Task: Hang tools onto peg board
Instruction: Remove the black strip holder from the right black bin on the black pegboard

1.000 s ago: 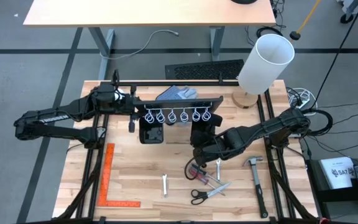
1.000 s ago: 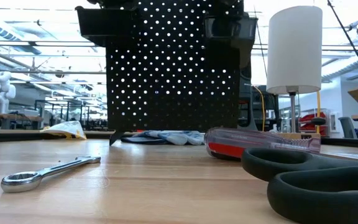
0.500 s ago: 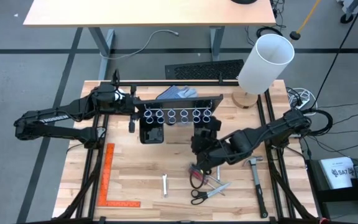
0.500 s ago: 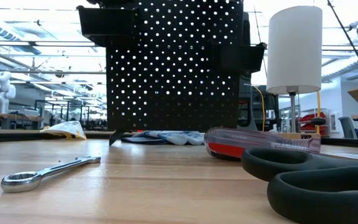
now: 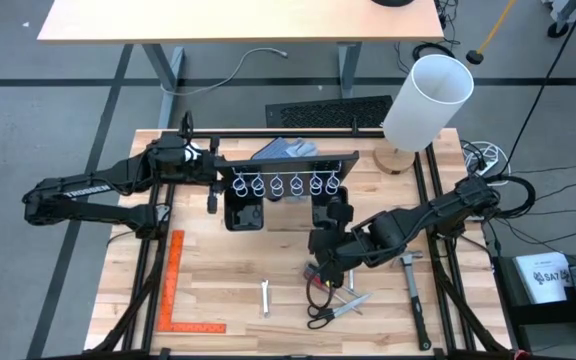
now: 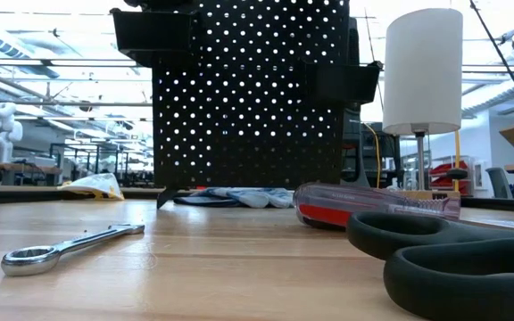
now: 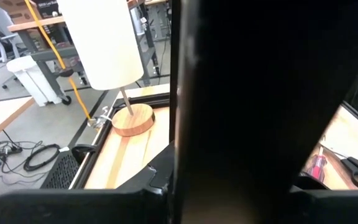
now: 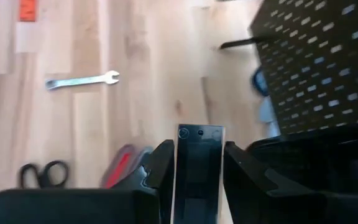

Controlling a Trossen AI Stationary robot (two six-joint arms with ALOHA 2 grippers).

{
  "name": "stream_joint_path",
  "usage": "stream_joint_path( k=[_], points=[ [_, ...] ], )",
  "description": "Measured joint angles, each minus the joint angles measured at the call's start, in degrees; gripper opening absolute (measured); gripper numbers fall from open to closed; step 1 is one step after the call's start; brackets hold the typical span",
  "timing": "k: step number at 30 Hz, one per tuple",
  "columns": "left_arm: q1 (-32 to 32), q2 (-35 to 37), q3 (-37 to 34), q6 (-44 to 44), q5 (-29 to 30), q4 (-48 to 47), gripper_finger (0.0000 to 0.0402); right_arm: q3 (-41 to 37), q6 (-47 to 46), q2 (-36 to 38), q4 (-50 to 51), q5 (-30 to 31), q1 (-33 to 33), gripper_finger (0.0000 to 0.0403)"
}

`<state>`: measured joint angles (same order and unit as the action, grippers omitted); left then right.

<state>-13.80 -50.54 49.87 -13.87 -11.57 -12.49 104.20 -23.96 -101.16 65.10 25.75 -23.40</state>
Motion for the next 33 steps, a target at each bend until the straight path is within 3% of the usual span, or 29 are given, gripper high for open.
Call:
stream_joint_path(
  k=[8, 11, 24, 33],
  points=[
    [0.00, 0.00, 0.02, 0.11, 0.00, -0.04, 0.0088, -2.23, -4.62, -2.09, 0.03, -14.58, 0.02, 0.0097],
    [0.00, 0.00, 0.02, 0.21, -0.02, -0.05, 0.0088, -4.81, -6.89, -4.44, -0.21, -17.40, -0.55, 0.0097],
    [0.00, 0.02, 0.07, 1.56, -0.06, -0.74, 0.0088, -12.77, -31.02, -16.01, -2.21, -9.43, -3.15, 0.0097],
    [0.00, 0.00, 0.07, 1.55, -0.11, -0.68, 0.0088, -16.63, -39.95, -16.77, -5.96, -5.17, -4.01, 0.0097]
  ],
)
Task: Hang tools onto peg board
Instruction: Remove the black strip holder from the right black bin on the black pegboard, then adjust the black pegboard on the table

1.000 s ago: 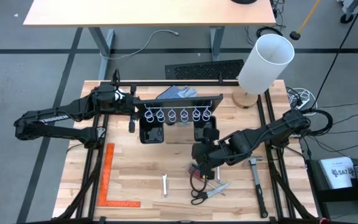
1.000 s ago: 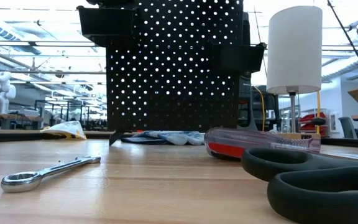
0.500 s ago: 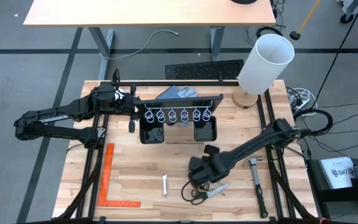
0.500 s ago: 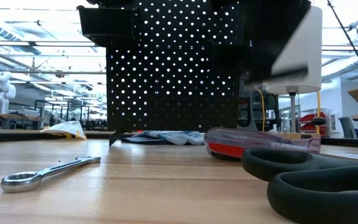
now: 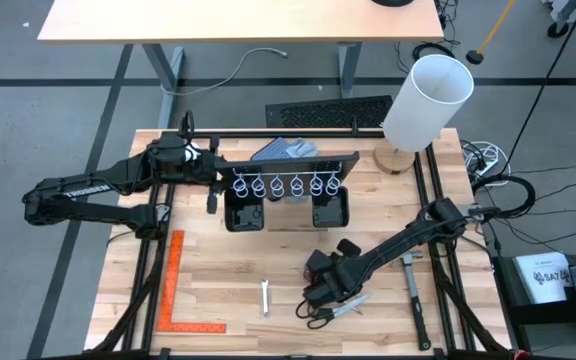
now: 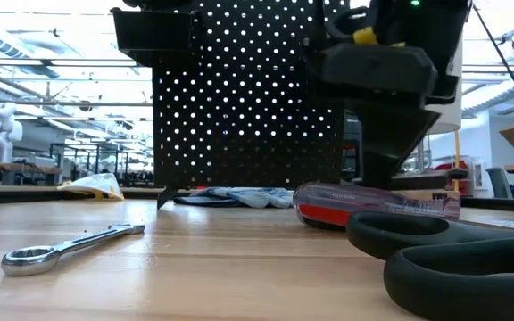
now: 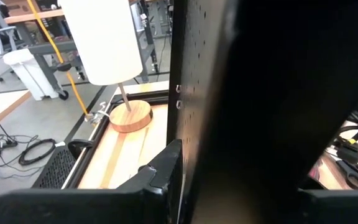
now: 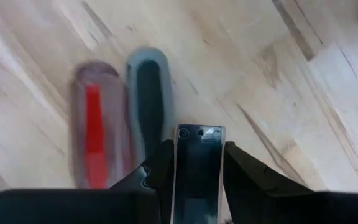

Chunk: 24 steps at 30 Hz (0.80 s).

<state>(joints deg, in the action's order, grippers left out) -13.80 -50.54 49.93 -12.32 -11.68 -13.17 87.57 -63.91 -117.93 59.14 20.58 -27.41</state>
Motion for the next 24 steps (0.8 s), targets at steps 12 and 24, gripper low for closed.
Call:
stream_joint_path(
  k=[12, 24],
  points=[
    [0.00, 0.00, 0.00, -0.01, -0.01, -0.23, 0.0088, 0.17, 3.17, 0.13, -1.20, 1.26, -0.46, 0.0259],
    [0.00, 0.00, 0.00, 0.12, 0.00, -0.42, 0.0088, 14.46, 19.78, 2.50, 8.70, 18.76, -4.79, 0.0221]
  ],
)
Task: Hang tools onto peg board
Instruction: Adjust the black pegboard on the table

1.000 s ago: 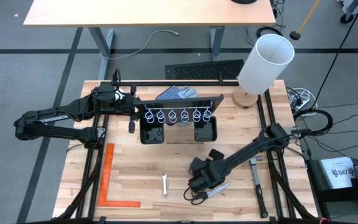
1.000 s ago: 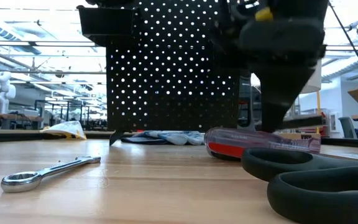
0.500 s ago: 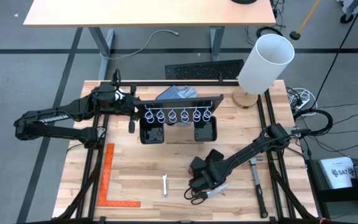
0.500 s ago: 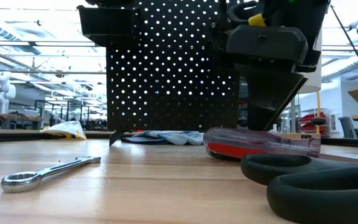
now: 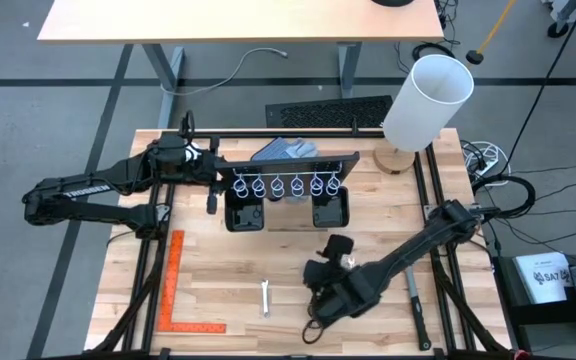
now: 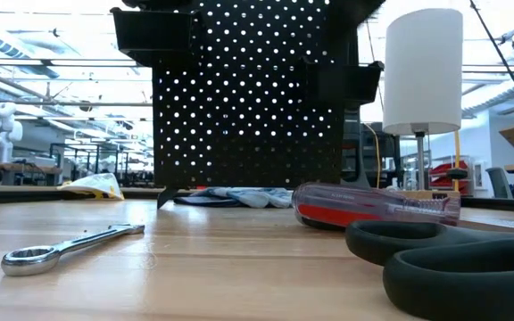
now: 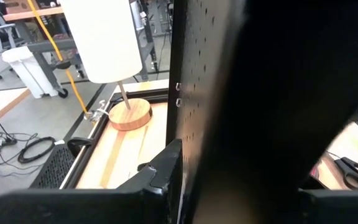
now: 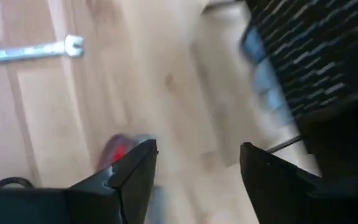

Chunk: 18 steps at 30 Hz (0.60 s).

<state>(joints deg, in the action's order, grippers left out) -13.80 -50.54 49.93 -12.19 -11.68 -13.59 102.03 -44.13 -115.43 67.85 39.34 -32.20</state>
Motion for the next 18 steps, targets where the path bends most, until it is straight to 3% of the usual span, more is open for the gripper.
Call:
stream_joint_path(
  k=[9, 18],
  points=[
    [0.00, 0.00, -0.02, 0.99, -0.02, -0.80, 0.0088, 14.61, 3.50, 8.41, 16.73, 14.05, -3.28, 0.0199],
    [0.02, 0.00, -0.02, 1.17, -0.02, -0.96, 0.0088, 16.69, 13.04, 22.16, 19.23, 21.90, -4.30, 0.0199]
  ],
)
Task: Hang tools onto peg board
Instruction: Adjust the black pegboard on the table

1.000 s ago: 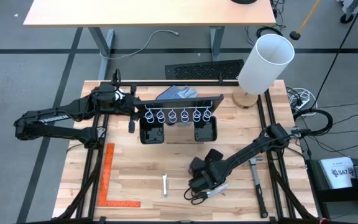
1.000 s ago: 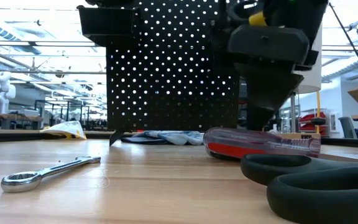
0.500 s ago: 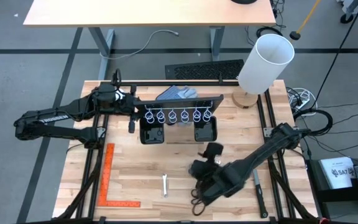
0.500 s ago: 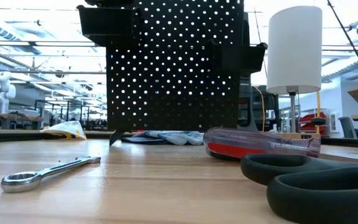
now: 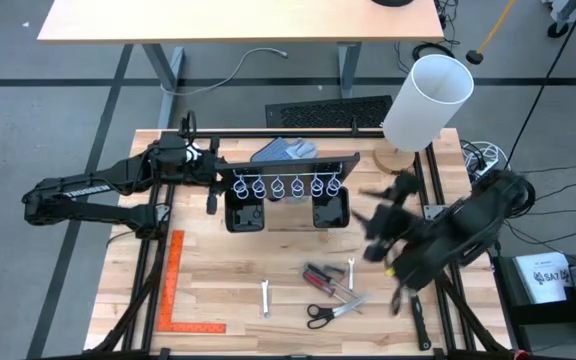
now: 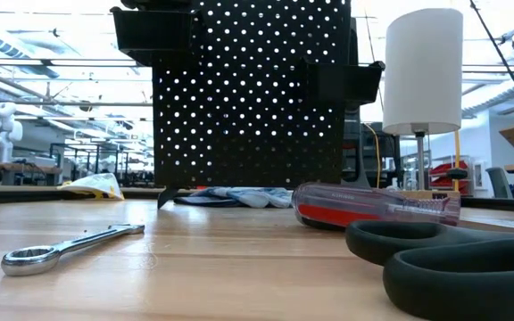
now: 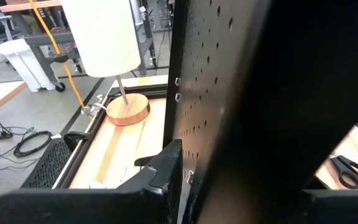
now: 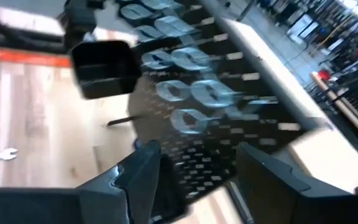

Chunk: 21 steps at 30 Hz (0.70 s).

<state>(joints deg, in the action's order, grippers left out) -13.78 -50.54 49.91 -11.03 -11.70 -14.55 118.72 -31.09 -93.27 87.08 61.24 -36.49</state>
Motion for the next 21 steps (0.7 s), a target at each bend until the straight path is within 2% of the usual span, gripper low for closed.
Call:
stream_joint_path(
  k=[5, 10, 13, 17, 21],
  points=[
    [-0.02, 0.00, 0.00, 0.00, 0.01, 0.00, 0.0088, 0.00, 6.27, 5.90, -0.66, 2.25, 0.04, 0.0199],
    [0.00, 0.00, 0.00, -0.02, 0.02, 0.00, 0.0088, 0.02, 17.81, 9.21, -6.01, 2.82, 2.38, 0.0199],
    [0.00, 0.00, 0.00, -0.04, 0.02, 0.00, 0.0088, 0.00, 21.93, 9.67, -9.40, -0.70, 5.79, 0.0199],
    [-0.01, 0.00, 0.00, -0.07, 0.02, 0.00, 0.0088, -0.01, 25.36, 9.70, -11.50, -9.91, 11.64, 0.0199],
    [-0.01, 0.00, -0.02, -0.10, 0.02, -0.04, 0.0088, -0.02, 30.60, 9.33, -12.76, -13.63, 16.16, 0.0199]
  ],
)
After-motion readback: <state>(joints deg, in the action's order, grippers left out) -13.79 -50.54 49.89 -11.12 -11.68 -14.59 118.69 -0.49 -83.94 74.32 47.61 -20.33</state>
